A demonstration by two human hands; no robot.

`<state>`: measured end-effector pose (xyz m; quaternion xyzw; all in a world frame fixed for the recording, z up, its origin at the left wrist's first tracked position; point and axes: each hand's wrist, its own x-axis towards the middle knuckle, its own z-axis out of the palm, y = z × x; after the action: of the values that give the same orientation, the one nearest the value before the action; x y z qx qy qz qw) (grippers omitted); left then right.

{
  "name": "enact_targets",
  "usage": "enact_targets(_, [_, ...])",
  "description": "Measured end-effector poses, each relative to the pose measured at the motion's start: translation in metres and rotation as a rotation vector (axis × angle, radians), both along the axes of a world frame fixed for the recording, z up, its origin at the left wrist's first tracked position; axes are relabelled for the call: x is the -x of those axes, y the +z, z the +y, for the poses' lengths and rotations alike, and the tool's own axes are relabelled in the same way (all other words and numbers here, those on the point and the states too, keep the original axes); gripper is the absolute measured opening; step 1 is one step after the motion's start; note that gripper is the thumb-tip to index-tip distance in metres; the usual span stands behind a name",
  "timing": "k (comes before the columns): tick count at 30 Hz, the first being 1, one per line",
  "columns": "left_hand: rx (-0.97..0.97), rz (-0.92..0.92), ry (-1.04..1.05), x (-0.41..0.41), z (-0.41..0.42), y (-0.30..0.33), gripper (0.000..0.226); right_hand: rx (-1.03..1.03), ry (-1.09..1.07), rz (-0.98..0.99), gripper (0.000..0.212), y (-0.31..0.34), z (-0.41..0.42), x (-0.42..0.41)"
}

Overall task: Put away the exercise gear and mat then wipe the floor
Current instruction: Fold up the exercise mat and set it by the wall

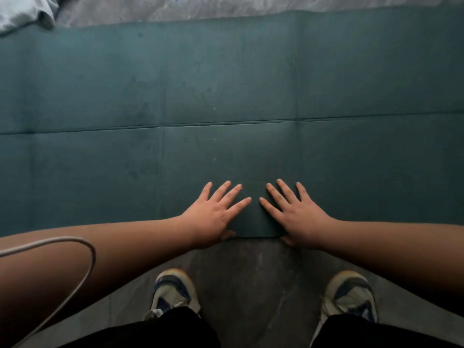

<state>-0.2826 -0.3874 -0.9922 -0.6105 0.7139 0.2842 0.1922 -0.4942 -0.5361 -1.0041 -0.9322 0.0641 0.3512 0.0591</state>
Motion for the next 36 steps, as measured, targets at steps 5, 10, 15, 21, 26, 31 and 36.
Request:
enact_targets(5, [0.049, 0.003, -0.058, -0.001, -0.001, 0.006, 0.085, -0.027, 0.007, 0.044, 0.084, 0.018, 0.0, 0.005])
enact_targets(10, [0.112, 0.046, -0.044, 0.005, 0.0, 0.021, 0.088, -0.015, -0.023, -0.06, 0.056, 0.046, -0.004, 0.015])
enact_targets(15, [0.265, 0.069, -0.002, 0.008, 0.001, 0.038, 0.07, 0.052, -0.033, -0.38, 0.049, 0.071, -0.01, 0.01])
enact_targets(21, [0.528, 0.139, 0.06, -0.027, -0.026, 0.097, 0.065, 0.109, -0.077, -0.71, 0.041, 0.115, -0.039, -0.011])
enact_targets(26, [0.717, -0.026, 0.109, -0.068, -0.061, 0.144, 0.056, 0.209, -0.094, -0.865, 0.048, 0.152, -0.08, -0.041])
enact_targets(31, [0.867, -0.197, 0.188, -0.095, -0.108, 0.163, 0.051, 0.35, -0.034, -1.002, 0.048, 0.172, -0.123, -0.077])
enact_targets(36, [0.922, -0.302, 0.275, -0.122, -0.162, 0.154, 0.058, 0.493, -0.133, -0.914, 0.065, 0.168, -0.161, -0.118])
